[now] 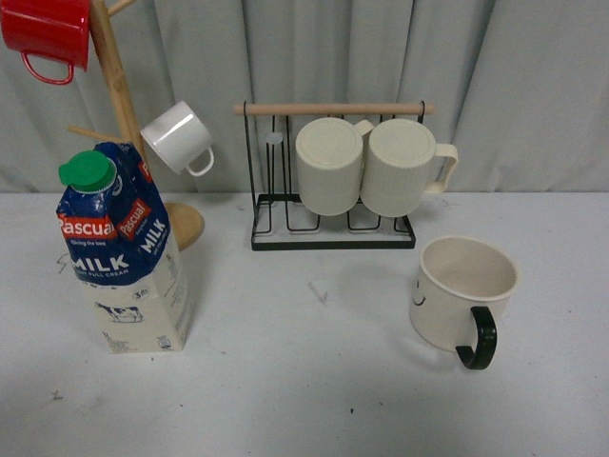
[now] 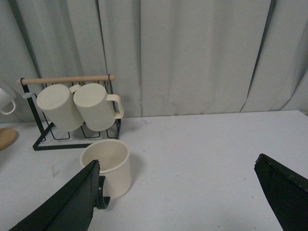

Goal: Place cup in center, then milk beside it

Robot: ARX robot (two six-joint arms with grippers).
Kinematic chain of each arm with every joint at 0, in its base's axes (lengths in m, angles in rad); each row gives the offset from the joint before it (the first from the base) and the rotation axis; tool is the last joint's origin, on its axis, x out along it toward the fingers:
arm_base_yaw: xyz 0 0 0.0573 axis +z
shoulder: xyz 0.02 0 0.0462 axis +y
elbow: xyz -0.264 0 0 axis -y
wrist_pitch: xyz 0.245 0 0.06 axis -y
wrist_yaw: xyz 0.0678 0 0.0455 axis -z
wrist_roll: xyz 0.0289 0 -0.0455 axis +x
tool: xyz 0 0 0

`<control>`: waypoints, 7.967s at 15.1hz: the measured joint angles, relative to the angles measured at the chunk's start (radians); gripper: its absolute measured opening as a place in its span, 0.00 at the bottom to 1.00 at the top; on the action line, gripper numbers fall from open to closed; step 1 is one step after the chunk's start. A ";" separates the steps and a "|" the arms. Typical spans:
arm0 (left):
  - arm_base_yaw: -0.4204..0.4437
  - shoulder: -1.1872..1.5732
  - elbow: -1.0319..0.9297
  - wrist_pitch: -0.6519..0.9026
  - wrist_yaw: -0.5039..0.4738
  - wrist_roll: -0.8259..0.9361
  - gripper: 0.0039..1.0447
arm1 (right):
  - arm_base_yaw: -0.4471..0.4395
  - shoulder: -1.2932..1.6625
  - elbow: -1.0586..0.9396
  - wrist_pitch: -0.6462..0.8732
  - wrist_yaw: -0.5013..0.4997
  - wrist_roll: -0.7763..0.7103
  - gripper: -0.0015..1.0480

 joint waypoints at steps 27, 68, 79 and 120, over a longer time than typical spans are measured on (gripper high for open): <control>0.000 0.000 0.000 0.000 0.000 0.000 0.94 | 0.124 2.000 1.079 -0.005 -0.031 0.241 0.65; 0.000 0.000 0.000 0.000 -0.001 0.000 0.94 | 0.352 2.005 1.287 -0.105 -0.021 0.364 0.85; 0.000 0.000 0.000 0.000 -0.001 0.000 0.94 | 0.077 1.144 0.368 0.741 0.074 0.013 0.10; 0.016 0.021 0.029 -0.100 0.042 -0.006 0.94 | 0.000 0.000 0.000 0.000 0.000 0.000 0.55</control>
